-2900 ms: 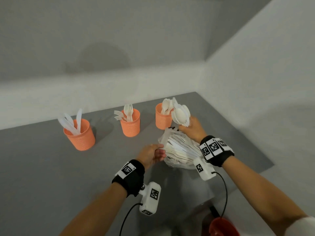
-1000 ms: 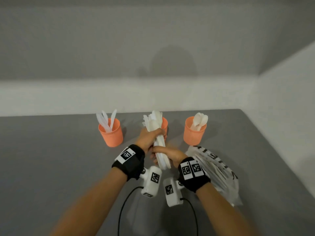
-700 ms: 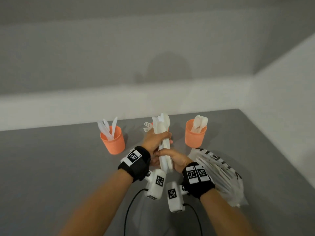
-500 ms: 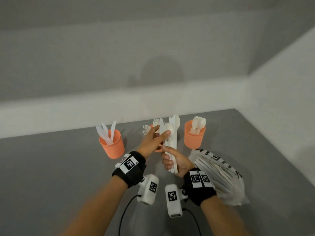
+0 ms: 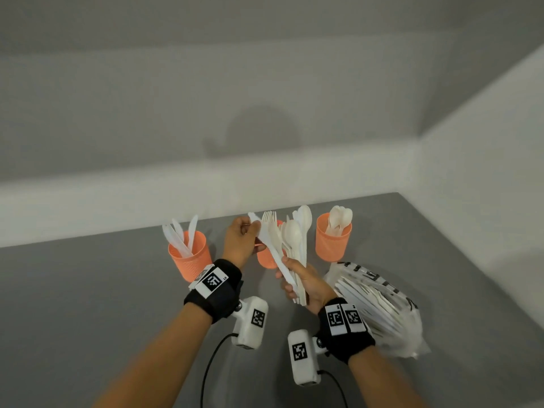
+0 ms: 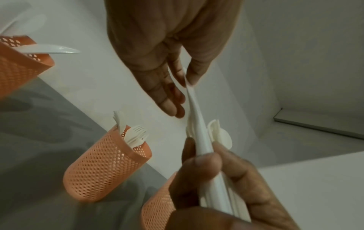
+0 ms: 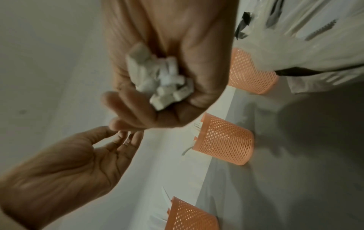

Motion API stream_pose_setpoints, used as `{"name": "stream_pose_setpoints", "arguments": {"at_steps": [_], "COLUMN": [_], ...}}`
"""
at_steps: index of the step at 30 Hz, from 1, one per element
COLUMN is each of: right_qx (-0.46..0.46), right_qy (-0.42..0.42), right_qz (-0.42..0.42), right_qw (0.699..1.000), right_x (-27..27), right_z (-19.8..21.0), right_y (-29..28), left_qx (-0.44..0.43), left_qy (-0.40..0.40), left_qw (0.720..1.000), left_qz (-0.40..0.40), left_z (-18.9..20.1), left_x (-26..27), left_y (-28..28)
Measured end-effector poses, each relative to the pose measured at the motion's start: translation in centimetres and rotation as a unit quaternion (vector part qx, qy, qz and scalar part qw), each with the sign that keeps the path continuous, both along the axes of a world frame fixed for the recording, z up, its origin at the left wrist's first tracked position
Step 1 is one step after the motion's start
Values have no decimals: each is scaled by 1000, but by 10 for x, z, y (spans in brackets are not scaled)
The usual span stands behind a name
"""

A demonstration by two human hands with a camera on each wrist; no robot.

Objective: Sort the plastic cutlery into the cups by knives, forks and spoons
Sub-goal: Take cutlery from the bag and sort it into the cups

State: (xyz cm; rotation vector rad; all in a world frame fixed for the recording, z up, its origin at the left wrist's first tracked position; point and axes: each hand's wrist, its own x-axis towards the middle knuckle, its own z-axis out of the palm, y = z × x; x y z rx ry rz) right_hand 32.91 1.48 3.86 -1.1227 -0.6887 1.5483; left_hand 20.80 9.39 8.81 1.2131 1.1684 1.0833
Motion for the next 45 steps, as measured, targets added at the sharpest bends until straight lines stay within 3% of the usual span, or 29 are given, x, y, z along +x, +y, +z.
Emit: {"name": "stream_pose_setpoints", "arguments": {"at_steps": [9,16,21,25,31,35,45], "right_qx": [37,0,20,32,41,38,35], "right_qy": [-64,-63,-73,-123,-242,-267,-168], "right_qz": [-43,-49,-7,32,-18,-34,-53], "right_qw": [996,997,997,991,969,962,984], "right_x": [-9,-7,-6,-13,-18,-18,-22], "right_z": [-1,-9,-11,-1,-7,-11,-8], "right_y": [5,5,5,6,15,17,19], "left_qx": [-18,5,58,71,98,100,164], "left_qy": [-15,-89,56,80,186,214,178], "left_qw": [1000,993,997,994,977,972,968], "left_qz": [-13,74,16,-33,-21,-1,60], "left_z": [-18,2,14,18,14,7,-7], "left_x": [2,-5,-11,-4,3,9,22], "left_y": [-20,-16,-5,-2,8,10,8]}}
